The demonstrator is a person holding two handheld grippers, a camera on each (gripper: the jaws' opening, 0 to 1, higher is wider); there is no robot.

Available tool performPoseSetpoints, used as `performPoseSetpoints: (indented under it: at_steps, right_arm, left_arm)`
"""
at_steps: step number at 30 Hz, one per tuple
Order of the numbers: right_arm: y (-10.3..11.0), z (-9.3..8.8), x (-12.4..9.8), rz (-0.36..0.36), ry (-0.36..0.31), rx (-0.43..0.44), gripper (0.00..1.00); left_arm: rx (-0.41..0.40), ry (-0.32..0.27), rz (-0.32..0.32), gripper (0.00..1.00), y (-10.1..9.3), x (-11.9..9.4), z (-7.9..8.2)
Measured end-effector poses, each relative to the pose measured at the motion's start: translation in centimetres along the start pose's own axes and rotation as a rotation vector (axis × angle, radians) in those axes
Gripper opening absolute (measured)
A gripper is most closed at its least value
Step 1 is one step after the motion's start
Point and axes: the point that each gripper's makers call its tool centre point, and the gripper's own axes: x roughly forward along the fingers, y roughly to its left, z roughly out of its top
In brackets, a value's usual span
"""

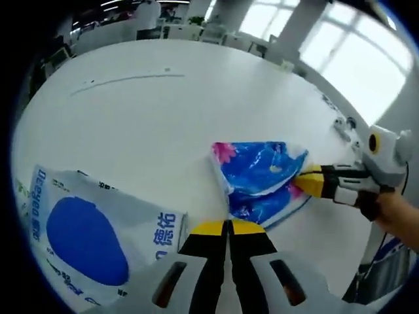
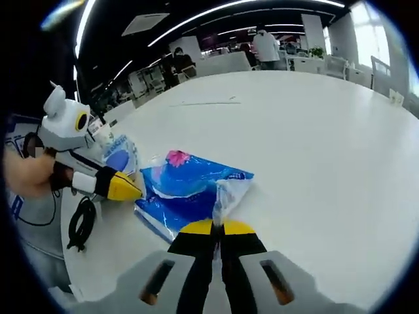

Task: Arrange the tabletop items into an orderly group along one side of the table until the central work area is clear of visible clutter.

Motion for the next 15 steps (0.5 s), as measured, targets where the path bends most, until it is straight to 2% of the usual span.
performPoseSetpoints:
  at_steps: [7,10,12,14,15]
  right_arm:
    - [0.0,0.0,0.1,-0.027,-0.002,-0.020,0.00]
    - [0.0,0.0,0.1,-0.035,-0.002,-0.031,0.00]
    - [0.0,0.0,0.1,-0.037,-0.004,-0.030,0.02]
    - [-0.1,-0.1,0.0,-0.043,0.003,-0.038,0.07]
    - [0.1,0.1,0.0,-0.045,-0.001,-0.052,0.14]
  left_arm:
    - [-0.017,0.007,-0.010,0.00,0.2,0.3,-0.1]
    - [0.010,-0.003,-0.020,0.00,0.1,0.4,0.0]
    - [-0.003,-0.018,-0.030,0.00,0.1,0.2,0.0]
    - [-0.030,-0.038,-0.062,0.07,-0.4,0.1,0.1]
    - [-0.032,-0.039,-0.102,0.11,-1.1,0.0,0.1]
